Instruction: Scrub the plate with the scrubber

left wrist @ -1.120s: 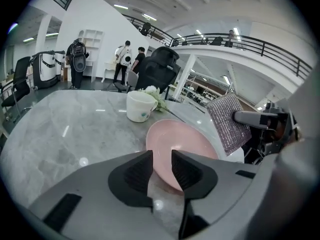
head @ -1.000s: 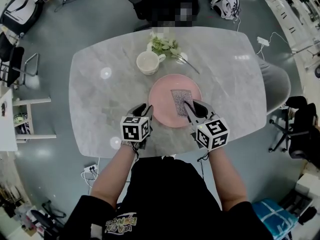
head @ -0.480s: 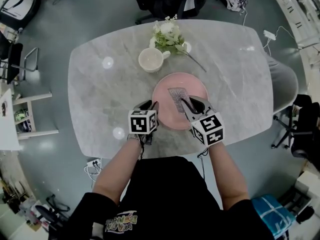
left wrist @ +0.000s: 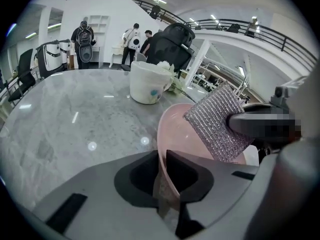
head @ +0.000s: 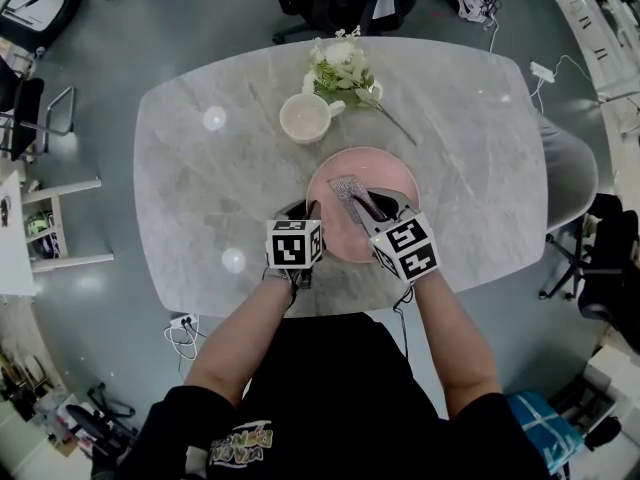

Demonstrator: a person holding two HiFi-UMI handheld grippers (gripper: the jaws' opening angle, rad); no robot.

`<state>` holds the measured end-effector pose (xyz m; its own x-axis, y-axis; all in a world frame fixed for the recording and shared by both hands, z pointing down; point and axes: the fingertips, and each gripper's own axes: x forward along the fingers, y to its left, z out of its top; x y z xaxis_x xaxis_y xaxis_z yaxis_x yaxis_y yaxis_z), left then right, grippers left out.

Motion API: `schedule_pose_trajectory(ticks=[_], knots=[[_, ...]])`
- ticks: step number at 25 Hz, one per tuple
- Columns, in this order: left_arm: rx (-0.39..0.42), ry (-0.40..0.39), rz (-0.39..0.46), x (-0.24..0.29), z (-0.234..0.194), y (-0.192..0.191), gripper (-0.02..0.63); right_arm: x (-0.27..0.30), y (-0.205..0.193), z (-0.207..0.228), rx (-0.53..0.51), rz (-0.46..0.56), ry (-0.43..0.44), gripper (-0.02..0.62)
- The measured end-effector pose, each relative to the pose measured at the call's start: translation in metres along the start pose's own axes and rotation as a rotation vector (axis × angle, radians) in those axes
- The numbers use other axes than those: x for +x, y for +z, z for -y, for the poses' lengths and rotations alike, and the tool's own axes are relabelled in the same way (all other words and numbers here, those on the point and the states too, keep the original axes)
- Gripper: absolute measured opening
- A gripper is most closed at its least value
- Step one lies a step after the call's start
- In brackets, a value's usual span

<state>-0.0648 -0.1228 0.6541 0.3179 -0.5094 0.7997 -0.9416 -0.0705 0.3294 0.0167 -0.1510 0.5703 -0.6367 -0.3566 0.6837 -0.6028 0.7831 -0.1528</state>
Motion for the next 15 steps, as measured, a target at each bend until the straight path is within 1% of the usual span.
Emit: schedule_pose_trajectory(ticks=[3,6,12,15], knots=[[-0.009,0.023,0.007,0.001,-0.001,0.000,0.060,0.008,-0.003,-0.005,-0.045,-0.034,0.012,0.074],[-0.024,0.030,0.010,0.001,-0.001,-0.001,0.058,0.016,-0.007,-0.010,-0.101,-0.078,0.032,0.074],[-0.037,0.028,0.012,0.001,0.000,-0.001,0.057,0.039,-0.009,-0.022,-0.274,-0.181,0.102,0.074],[-0.042,0.025,0.008,0.001,0.000,-0.001,0.057,0.048,-0.007,-0.017,-0.345,-0.237,0.100,0.074]])
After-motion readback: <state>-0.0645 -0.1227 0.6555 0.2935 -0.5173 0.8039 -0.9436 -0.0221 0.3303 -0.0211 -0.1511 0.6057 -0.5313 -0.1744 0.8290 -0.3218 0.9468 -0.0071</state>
